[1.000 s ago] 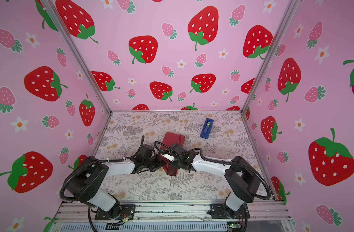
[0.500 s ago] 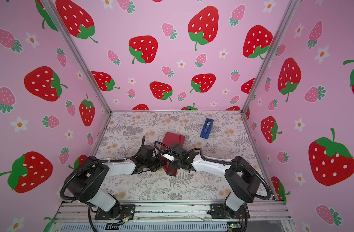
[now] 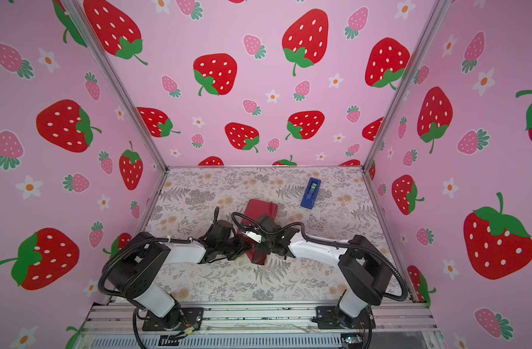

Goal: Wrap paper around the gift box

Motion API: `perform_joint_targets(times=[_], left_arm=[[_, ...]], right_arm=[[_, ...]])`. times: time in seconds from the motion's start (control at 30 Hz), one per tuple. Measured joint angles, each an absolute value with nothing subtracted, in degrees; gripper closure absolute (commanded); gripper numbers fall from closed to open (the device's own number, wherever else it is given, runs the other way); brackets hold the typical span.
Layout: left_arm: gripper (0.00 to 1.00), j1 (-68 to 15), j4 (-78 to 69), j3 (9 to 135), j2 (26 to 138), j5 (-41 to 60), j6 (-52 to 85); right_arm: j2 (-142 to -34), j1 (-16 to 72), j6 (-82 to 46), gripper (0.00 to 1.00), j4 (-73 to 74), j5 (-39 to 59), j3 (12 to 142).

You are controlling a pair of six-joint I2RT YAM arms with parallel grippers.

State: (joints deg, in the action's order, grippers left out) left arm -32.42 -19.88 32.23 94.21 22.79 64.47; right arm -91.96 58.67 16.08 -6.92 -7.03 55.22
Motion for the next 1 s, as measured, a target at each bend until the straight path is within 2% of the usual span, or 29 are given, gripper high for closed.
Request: perform_joint_targets(times=[0.2,0.4,0.6,0.77,1.0], left_arm=[[0.92,-32.5,-18.5,31.6,92.7,21.9,64.5],[0.92,-32.5,-16.9,31.7,92.1,21.5,64.3],[0.92,-32.5,-14.7,32.1,91.4,21.4,63.2],[0.92,-32.5,-13.4,32.8,91.4,21.4,62.8],[0.92,-32.5,-12.4,33.3,91.6,21.4,62.3]], right_arm=[[-90.2,58.7,14.2,0.65,-8.9,-6.6,55.2],[-81.7,58.7,7.3,0.62,-9.1,-7.0,53.6],[-75.7,57.0,-8.9,0.71,-8.0,-9.1,46.9],[-79.7,55.3,-22.3,0.81,-7.7,-6.7,42.2],[-84.1,55.2,-31.7,0.90,-1.3,0.9,38.6]])
